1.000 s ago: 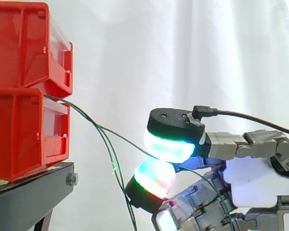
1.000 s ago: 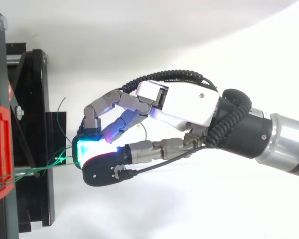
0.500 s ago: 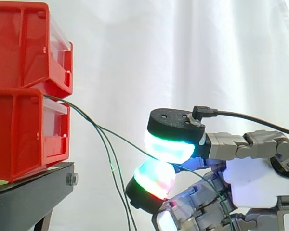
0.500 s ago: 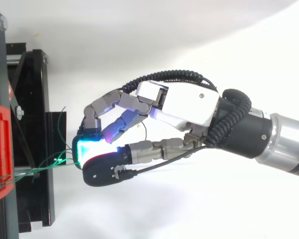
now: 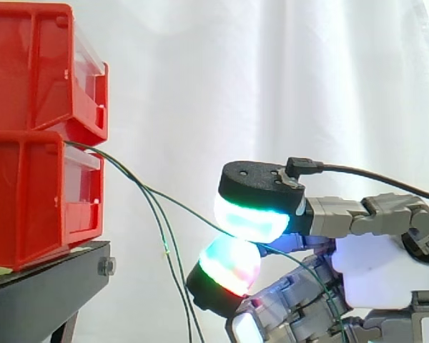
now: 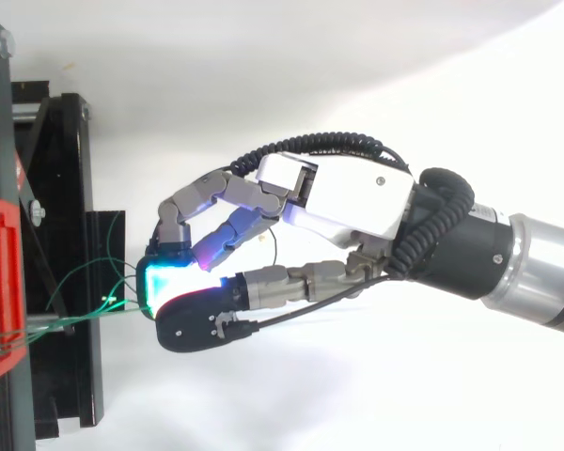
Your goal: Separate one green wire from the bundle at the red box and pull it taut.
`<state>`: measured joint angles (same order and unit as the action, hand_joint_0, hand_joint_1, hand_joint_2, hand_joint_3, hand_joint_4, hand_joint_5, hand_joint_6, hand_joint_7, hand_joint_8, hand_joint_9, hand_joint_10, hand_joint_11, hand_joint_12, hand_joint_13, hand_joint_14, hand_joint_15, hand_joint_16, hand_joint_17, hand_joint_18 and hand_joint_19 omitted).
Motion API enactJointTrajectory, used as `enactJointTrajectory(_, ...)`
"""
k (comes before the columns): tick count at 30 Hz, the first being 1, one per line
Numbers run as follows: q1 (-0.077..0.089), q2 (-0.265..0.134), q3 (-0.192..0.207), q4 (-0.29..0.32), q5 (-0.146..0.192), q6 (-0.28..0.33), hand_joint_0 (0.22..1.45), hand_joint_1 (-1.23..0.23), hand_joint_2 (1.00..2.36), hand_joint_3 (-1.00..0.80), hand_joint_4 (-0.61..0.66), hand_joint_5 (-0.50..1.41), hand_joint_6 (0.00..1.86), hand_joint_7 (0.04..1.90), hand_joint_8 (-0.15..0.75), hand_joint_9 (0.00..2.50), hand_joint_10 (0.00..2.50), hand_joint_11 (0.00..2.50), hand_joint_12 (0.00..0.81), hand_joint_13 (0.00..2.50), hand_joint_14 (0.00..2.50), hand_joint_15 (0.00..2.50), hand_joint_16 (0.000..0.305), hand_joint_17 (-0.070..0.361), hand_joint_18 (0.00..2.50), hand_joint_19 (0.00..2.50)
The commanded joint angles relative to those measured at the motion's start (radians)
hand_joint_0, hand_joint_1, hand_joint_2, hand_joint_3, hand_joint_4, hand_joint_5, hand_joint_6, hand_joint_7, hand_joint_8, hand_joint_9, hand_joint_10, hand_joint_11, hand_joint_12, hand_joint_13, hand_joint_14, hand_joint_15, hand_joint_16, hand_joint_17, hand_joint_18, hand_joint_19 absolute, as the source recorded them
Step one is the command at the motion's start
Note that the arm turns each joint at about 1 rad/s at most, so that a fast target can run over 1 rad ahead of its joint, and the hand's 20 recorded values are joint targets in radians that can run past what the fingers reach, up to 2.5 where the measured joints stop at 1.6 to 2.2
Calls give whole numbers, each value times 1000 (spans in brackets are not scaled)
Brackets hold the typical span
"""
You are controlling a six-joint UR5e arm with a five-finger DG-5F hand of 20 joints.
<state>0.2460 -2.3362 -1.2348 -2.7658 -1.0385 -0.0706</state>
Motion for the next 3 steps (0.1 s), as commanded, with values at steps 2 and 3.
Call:
enactJointTrajectory(2, -1, 0, 0, 0, 0, 0, 647, -724, 1033, -9, -124, -185, 928, 1221, 294, 1012, 28, 784, 363, 886, 21, 552, 57, 128, 682, 458)
enactJointTrajectory(3, 1, 0, 0, 0, 0, 0, 648, -724, 1032, -10, -124, -185, 928, 1222, 290, 1010, 28, 794, 362, 884, 23, 545, 57, 128, 682, 458)
